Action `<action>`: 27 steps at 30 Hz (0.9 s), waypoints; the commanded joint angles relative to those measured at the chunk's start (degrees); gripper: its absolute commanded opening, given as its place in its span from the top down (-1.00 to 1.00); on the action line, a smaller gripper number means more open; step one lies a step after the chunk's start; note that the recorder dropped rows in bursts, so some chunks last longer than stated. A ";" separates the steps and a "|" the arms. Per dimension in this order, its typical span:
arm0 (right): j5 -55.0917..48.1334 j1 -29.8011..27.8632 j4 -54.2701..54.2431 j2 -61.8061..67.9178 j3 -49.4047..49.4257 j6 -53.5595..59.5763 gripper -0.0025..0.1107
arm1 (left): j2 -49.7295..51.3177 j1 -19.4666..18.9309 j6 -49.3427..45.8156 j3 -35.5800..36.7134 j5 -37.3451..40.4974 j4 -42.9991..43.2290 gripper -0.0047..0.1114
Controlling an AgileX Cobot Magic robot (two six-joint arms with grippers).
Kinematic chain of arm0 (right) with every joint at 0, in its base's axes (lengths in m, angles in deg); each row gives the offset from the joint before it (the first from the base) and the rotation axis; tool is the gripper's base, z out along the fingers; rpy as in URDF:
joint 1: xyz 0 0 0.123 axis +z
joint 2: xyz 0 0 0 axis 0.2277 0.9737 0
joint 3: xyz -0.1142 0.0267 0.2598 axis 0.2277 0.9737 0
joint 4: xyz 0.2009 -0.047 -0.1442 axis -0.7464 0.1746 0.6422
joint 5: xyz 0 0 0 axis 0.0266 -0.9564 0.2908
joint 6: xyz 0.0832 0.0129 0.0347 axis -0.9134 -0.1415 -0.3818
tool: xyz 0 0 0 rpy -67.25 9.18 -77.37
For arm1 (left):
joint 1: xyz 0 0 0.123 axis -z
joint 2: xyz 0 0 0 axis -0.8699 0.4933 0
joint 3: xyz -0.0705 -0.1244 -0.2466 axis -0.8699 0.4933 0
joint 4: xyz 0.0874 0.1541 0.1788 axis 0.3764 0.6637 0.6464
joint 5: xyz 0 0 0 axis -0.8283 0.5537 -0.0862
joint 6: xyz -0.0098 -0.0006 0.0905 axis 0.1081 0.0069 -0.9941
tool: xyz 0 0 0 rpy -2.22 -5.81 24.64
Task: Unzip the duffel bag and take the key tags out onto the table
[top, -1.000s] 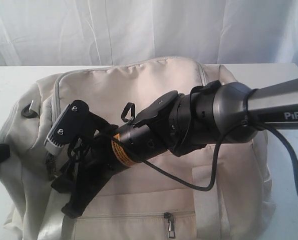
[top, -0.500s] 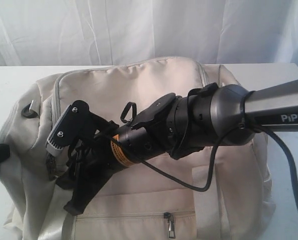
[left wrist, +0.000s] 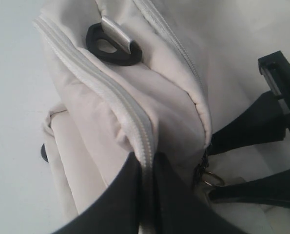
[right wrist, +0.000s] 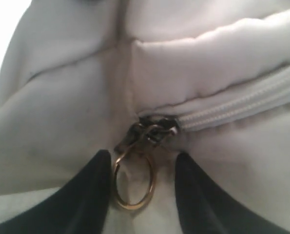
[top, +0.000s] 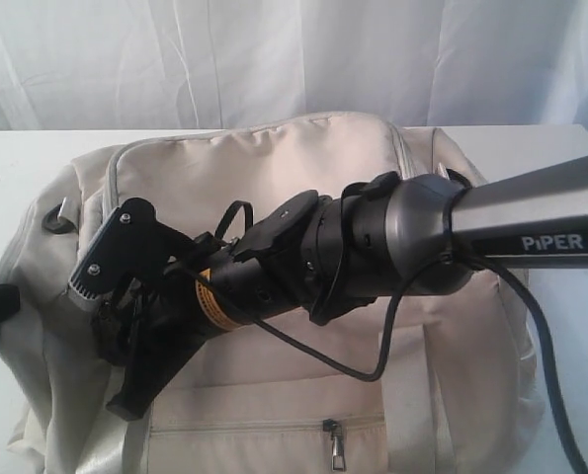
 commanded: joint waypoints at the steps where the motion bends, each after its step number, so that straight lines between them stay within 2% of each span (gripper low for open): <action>1: -0.62 0.12 0.12 0.07 -0.39 -0.62 0.30 | -0.05 0.00 0.13 0.23 -0.25 0.46 0.84; 8: -0.99 0.12 0.12 0.07 -0.39 -0.62 0.60 | -0.05 0.00 0.23 0.23 -0.25 0.46 0.84; 20: -1.58 0.12 0.12 -1.77 -0.39 -0.62 0.91 | -0.05 0.00 0.23 0.23 -0.25 0.46 0.84; 27: -3.89 0.12 0.12 -2.01 -0.39 -2.28 0.96 | -0.05 0.00 0.23 0.23 -0.25 0.46 0.84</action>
